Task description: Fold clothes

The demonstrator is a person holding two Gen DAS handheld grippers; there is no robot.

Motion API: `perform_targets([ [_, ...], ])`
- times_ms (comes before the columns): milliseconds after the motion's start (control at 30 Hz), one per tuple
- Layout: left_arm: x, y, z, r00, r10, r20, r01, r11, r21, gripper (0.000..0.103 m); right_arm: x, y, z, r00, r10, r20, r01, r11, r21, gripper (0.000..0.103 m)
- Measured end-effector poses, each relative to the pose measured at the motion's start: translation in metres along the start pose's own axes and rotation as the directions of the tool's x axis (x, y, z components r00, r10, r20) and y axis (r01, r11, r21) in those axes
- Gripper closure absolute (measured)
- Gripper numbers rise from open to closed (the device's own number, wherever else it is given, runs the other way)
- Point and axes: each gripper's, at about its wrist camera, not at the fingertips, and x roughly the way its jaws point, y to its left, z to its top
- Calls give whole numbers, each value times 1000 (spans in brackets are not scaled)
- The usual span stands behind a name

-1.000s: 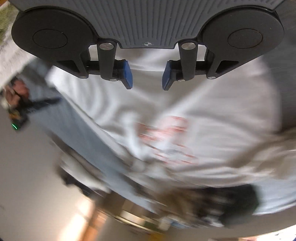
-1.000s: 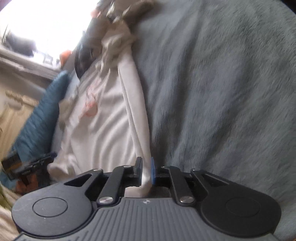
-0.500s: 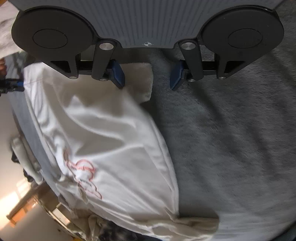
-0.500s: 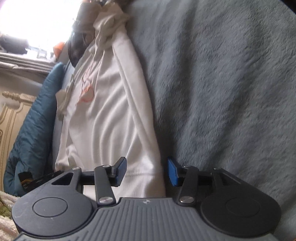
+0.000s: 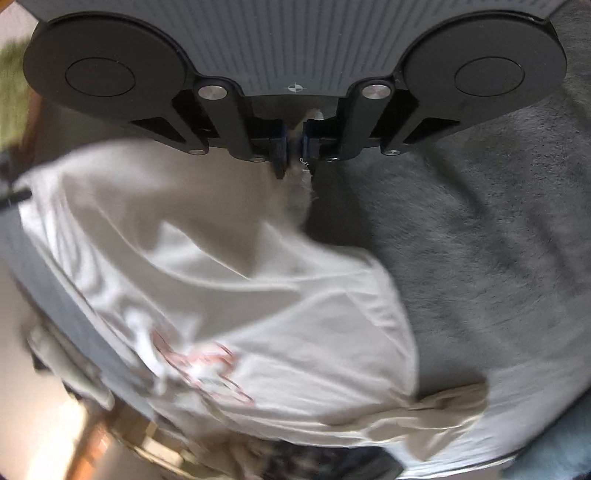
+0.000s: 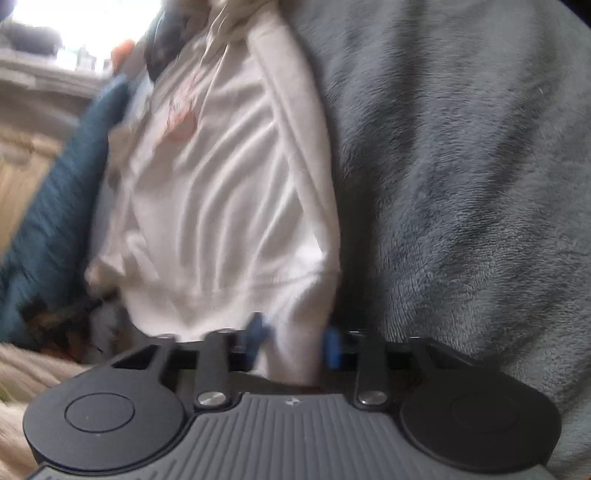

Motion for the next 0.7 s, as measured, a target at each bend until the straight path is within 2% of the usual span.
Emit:
perform_targets([
  [33, -3, -4, -2, 1000, -9, -29, 9, 999, 31, 99, -2, 2, -2, 1000, -4, -8, 4, 1000, -21, 93],
  [67, -4, -7, -6, 997, -18, -69, 22, 998, 60, 99, -5, 5, -4, 1000, -9, -12, 8, 999, -42, 97],
  [100, -6, -9, -9, 994, -27, -109, 37, 995, 88, 99, -8, 6, -4, 1000, -6, -15, 5, 999, -50, 98],
  [200, -9, 2, -18, 982, -37, -187, 49, 997, 59, 99, -13, -2, -5, 999, -15, -29, 14, 999, -31, 98],
  [333, -10, 17, -12, 978, -85, -192, 77, 996, -47, 99, -7, -15, -3, 998, 58, -34, -54, 995, 89, 95],
  [400, -9, 18, -12, 977, -87, -195, 77, 995, -55, 99, -7, -22, -5, 996, 83, -16, -80, 988, 135, 85],
  [467, -8, 19, -12, 976, -91, -200, 80, 995, -64, 99, -7, -29, -7, 993, 114, 8, -114, 977, 179, 72],
  [533, -7, 18, -11, 974, -98, -207, 84, 994, -75, 99, -4, -31, -10, 992, 118, 35, -122, 971, 204, 72],
  [567, -6, 19, -10, 971, -112, -209, 93, 991, -98, 99, -2, -31, -11, 992, 116, 49, -124, 969, 214, 79],
  [633, -7, 34, -6, 956, -216, -197, 152, 943, -295, 99, -2, -21, -11, 996, 52, 67, -63, 982, 177, 92],
  [667, -7, 42, -4, 946, -266, -183, 179, 904, -389, 99, -3, -15, -9, 996, 41, 77, -52, 987, 154, 94],
  [700, -10, 50, -2, 937, -323, -134, 224, 848, -481, 99, -5, -8, -8, 996, 30, 87, -42, 990, 132, 94],
])
